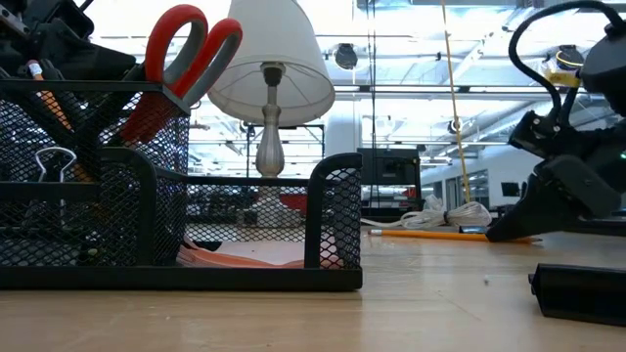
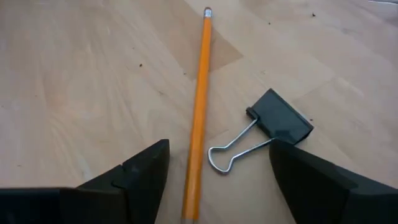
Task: Pick and place office supplies into organizer
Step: Put the yellow pencil into the black desk organizer
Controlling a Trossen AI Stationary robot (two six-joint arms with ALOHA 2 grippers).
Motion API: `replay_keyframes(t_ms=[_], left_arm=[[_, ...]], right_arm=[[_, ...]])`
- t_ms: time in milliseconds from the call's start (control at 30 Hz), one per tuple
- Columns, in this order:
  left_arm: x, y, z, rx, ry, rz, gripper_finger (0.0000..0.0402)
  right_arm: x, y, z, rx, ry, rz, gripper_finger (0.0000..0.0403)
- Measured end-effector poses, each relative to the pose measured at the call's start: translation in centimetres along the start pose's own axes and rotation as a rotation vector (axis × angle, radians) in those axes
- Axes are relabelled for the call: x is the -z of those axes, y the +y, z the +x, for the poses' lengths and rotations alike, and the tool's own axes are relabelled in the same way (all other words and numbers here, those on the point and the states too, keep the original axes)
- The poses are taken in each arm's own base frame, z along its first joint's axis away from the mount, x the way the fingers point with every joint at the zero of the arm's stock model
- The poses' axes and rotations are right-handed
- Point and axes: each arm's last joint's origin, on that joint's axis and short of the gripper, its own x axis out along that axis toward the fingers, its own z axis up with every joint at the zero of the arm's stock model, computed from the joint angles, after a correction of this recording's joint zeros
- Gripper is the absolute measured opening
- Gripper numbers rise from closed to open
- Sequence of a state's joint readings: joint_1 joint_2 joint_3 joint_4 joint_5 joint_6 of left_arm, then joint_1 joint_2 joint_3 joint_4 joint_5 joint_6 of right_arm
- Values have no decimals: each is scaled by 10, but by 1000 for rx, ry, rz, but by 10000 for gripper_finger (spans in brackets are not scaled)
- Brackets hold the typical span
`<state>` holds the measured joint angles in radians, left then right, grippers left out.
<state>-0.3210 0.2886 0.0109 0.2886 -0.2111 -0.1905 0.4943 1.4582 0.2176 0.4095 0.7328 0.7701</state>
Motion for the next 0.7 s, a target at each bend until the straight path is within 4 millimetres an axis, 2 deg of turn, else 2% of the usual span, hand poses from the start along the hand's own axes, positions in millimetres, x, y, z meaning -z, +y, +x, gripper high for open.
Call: replay_keyframes(t_ms=[433, 700], left_arm=[[0, 0, 0, 0, 0, 0, 49], [0, 0, 0, 0, 0, 0, 49]], right_arm=[[22, 7, 3, 20, -16, -29, 229], [29, 9, 4, 31, -35, -34, 172]])
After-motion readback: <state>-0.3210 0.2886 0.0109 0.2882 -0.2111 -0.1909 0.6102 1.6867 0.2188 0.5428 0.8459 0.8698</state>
